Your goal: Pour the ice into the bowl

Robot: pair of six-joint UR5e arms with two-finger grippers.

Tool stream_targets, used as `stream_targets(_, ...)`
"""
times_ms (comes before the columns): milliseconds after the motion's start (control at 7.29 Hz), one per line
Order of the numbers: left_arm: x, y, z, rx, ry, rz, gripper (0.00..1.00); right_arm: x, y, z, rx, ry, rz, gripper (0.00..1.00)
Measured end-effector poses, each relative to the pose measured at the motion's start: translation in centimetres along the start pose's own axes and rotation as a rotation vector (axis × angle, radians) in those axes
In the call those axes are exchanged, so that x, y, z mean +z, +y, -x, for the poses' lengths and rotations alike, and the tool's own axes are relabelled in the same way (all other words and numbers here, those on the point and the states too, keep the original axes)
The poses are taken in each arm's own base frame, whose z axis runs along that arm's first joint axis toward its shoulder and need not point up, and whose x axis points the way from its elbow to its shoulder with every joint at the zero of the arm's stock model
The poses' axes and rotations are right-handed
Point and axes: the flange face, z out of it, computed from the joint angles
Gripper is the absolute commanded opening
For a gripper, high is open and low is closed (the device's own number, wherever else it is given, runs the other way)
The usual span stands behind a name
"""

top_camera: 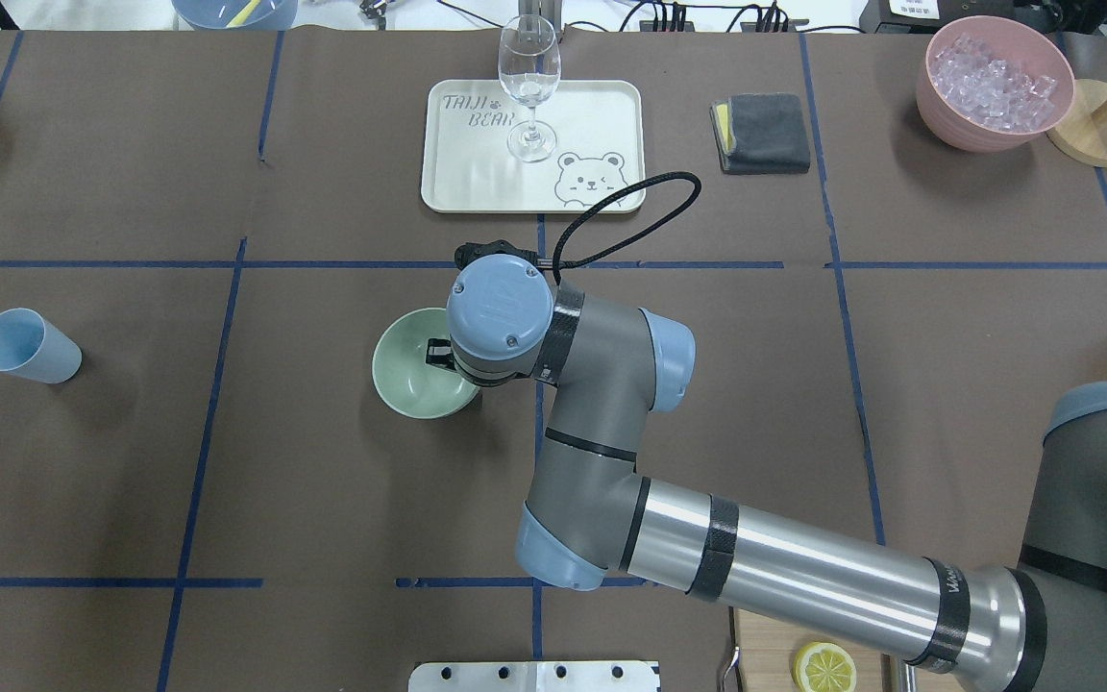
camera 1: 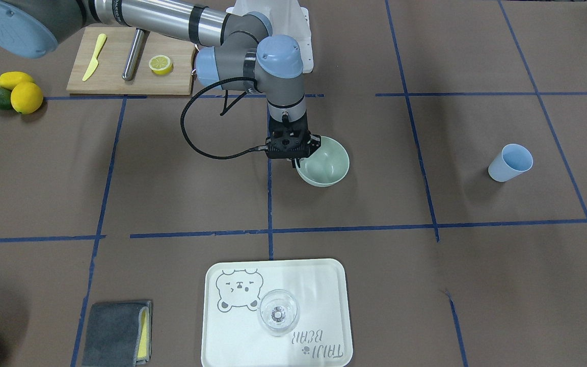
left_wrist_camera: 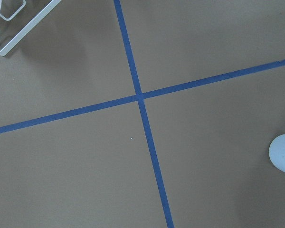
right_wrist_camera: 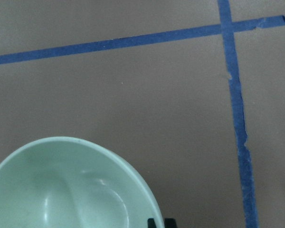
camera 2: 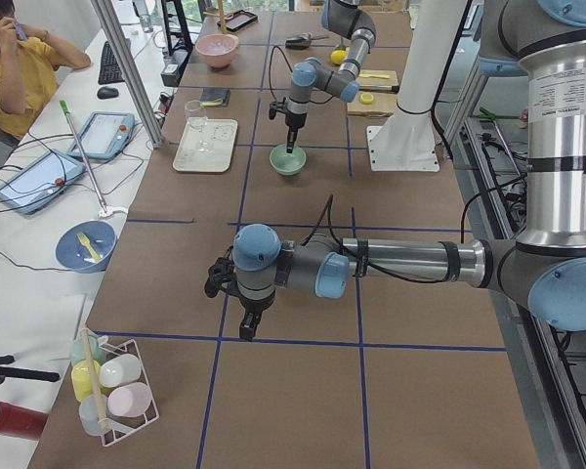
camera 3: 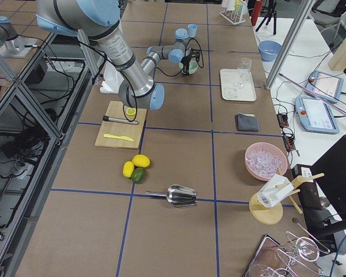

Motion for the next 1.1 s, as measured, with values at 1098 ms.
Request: stream_targets(1098,0.0,0.1,0.0,0.001,0.0,0.001,1.0,-8.4,-9.6,-5.9,-0.078,0.03,-0.028,1.0)
